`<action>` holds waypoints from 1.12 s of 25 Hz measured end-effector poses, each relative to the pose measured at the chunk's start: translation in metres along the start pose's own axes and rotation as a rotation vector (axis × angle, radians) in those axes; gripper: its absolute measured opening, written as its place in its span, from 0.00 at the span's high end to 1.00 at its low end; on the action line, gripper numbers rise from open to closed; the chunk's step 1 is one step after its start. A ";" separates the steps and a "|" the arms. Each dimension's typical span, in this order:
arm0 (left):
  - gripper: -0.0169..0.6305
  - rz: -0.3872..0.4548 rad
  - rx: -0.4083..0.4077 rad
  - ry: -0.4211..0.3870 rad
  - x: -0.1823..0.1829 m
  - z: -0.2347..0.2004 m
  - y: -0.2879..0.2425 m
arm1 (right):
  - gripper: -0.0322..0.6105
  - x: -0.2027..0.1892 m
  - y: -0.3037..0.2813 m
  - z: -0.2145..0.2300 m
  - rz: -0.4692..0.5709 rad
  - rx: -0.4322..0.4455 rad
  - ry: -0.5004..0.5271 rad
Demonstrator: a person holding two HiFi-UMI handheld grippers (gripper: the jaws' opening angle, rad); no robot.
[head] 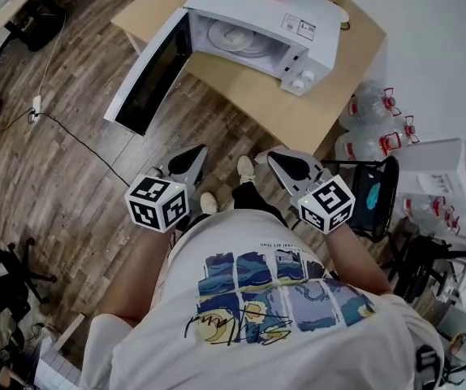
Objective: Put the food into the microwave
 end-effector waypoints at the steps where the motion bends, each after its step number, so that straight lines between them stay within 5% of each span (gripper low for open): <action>1: 0.96 0.000 -0.002 -0.005 -0.001 0.000 0.002 | 0.94 0.000 0.000 -0.002 0.000 0.000 0.000; 28: 0.96 -0.006 -0.002 -0.034 -0.012 -0.008 0.032 | 0.94 0.010 -0.012 -0.030 -0.019 0.025 0.074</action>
Point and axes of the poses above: the fingertips, and each gripper's own axes: y backward along the fingers, z to its right, x out of its top, the point moved 5 cm from there along y, backward along the fingers, and after that the axes turned 8 degrees about y, right-handed, at the moved point
